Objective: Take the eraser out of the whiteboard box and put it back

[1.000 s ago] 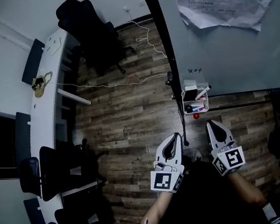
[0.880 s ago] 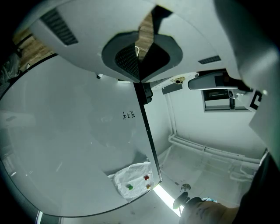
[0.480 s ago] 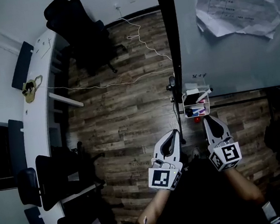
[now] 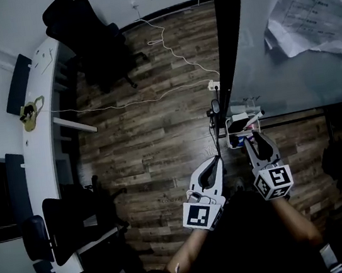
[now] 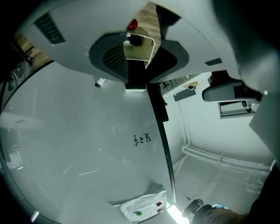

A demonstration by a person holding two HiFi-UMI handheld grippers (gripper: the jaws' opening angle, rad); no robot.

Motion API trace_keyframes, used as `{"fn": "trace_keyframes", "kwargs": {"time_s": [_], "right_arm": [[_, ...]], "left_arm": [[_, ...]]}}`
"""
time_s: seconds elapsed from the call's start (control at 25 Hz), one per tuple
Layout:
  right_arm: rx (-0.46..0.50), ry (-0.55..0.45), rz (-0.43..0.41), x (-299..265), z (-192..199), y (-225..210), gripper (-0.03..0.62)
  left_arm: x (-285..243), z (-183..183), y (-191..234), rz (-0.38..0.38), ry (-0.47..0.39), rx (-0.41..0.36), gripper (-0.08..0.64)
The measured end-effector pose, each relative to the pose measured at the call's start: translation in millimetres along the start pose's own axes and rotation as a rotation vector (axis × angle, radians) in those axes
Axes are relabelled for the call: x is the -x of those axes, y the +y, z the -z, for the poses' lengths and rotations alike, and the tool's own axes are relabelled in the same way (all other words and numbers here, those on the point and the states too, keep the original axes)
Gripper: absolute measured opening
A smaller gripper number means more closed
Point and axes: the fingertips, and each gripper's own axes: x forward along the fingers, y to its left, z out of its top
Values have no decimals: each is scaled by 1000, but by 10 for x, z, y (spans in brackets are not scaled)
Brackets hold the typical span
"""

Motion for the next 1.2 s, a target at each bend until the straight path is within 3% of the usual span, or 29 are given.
{"fn": "trace_keyframes", "kwargs": {"time_s": [0.28,0.64,1.2], "right_arm": [[-14,61,8,-253,113,-43,204],[-22,104,14,-474,163,-50,249],[-31,162,65,-677,240,-116,256]], "left_arm": [[-136,-2,143,11,-6,15,6],[-229,-7,290,12,4,31,6],[-267,11,447,-7,12,46,6]]}}
